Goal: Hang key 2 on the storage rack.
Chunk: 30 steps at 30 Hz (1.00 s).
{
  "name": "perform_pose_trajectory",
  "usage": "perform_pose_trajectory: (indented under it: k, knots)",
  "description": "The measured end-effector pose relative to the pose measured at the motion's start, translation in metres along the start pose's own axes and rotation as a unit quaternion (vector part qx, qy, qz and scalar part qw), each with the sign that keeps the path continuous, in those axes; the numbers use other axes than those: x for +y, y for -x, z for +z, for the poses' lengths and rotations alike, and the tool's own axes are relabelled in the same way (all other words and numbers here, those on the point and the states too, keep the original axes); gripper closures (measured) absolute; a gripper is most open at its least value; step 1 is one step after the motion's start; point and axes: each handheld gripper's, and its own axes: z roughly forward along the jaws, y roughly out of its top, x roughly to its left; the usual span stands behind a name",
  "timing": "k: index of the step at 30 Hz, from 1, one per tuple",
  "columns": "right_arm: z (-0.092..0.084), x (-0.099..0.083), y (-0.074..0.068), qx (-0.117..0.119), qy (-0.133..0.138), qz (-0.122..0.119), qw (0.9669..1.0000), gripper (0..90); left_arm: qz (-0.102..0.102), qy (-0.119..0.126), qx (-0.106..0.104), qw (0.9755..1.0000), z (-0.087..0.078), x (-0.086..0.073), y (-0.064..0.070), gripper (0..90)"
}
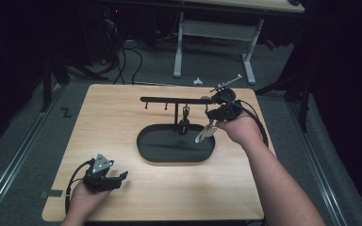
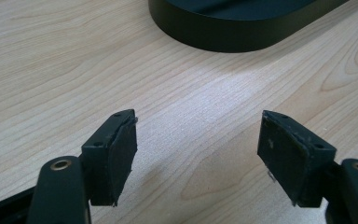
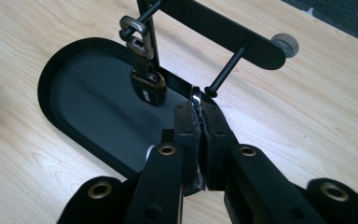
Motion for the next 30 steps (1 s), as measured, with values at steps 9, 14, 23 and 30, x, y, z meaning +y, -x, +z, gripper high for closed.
perform_pose_trajectory:
  k: [9,14,23,30]
  knots:
    - [0.005,0.003,0.005,0.003,0.000,0.007,1.0000,86.8,-0.002,-0.002,0.001,1.0000,0.000,-0.001,0.000,28.7]
    - [0.008,0.005,0.007,0.006,0.002,0.009,0.9999,86.7,-0.003,-0.001,0.002,1.0000,0.000,-0.001,-0.001,28.7]
    - [0.011,0.007,0.013,0.004,0.003,0.015,0.9999,86.6,-0.002,-0.003,0.002,1.0000,-0.001,-0.001,-0.001,28.7]
    - [0.012,0.010,0.015,0.006,0.007,0.014,0.9999,86.3,-0.001,-0.004,0.001,1.0000,0.000,-0.001,-0.001,28.7]
